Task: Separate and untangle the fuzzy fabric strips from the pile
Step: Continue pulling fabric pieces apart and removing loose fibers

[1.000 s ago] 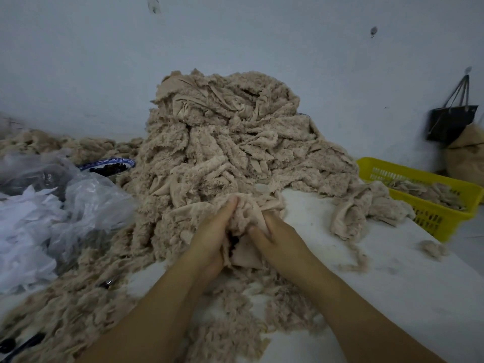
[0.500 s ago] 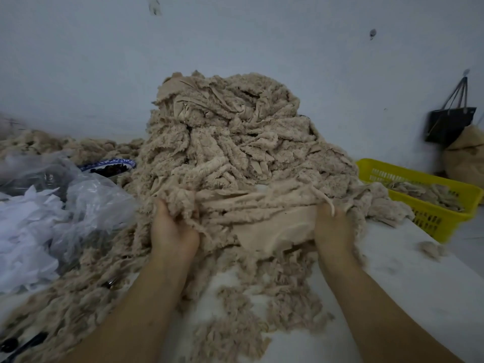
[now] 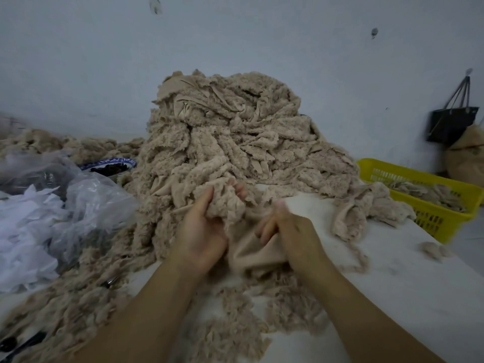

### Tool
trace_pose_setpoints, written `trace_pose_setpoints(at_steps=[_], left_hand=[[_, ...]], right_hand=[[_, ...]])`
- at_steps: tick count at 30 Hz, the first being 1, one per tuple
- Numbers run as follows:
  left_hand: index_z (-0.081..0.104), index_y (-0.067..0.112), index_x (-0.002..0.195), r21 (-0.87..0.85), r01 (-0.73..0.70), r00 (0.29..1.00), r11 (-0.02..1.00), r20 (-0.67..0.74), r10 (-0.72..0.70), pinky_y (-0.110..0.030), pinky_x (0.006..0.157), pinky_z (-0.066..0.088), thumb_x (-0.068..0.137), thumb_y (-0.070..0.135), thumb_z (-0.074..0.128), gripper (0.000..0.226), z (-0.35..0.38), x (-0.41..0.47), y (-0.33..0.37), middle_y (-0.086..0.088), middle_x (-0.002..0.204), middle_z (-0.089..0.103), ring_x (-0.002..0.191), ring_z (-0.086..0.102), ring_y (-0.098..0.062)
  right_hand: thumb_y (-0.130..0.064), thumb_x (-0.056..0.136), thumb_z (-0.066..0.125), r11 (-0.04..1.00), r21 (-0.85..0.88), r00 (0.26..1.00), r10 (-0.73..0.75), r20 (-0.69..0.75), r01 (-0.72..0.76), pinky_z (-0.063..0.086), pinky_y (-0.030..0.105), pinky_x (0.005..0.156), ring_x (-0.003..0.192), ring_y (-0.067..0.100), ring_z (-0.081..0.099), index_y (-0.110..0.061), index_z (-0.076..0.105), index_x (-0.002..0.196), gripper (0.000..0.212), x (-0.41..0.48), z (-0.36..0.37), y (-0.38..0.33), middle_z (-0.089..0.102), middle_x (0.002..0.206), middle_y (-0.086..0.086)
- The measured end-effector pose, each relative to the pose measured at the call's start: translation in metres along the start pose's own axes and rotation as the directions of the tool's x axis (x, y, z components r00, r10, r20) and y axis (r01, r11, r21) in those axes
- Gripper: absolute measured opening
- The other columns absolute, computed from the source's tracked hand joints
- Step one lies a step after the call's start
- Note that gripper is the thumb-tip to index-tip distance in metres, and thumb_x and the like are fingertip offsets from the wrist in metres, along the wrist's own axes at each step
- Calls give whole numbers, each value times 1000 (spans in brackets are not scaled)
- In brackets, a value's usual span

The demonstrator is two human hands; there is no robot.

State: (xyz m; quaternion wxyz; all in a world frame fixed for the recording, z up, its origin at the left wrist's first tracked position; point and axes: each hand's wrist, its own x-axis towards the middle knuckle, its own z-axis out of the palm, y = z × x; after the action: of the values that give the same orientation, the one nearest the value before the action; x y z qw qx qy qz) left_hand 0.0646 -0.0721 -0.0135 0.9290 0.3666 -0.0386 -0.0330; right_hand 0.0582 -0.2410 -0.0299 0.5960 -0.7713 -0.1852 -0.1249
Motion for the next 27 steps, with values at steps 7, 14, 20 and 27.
trace_pose_setpoints(at_steps=[7,14,20,27], left_hand=[[74,13,118,199,55,996,978,59,-68,-34,101,47,95,46,46,49,14,-6,-18,-8,129,67,121,63,-18],[63,8,124,-85,-60,994,995,-91,52,-38,92,51,105,42,36,47,-8,10,2,-8,125,69,117,66,-23],[58,7,81,-259,-92,991,962,-114,64,-27,55,57,107,16,33,37,-10,12,8,-2,59,60,55,65,-15],[41,16,46,-265,-30,992,964,-129,-5,-17,32,20,104,15,25,60,-17,14,15,7,39,25,30,21,-8]], right_hand=[[-53,92,52,962,-260,992,-50,119,80,44,12,74,90,-11,55,-38,52,107,22,4,22,12,58,96,-23],[-41,105,33,938,-345,997,56,53,-34,36,20,59,66,5,50,-26,43,71,38,14,2,16,51,71,-5],[-36,105,35,970,-164,938,121,-325,-182,26,18,41,42,3,32,-15,29,64,47,18,-7,19,29,55,-4],[-27,106,36,914,287,714,404,-571,-287,34,24,45,52,13,36,-18,42,69,38,28,-25,24,40,59,-4]])
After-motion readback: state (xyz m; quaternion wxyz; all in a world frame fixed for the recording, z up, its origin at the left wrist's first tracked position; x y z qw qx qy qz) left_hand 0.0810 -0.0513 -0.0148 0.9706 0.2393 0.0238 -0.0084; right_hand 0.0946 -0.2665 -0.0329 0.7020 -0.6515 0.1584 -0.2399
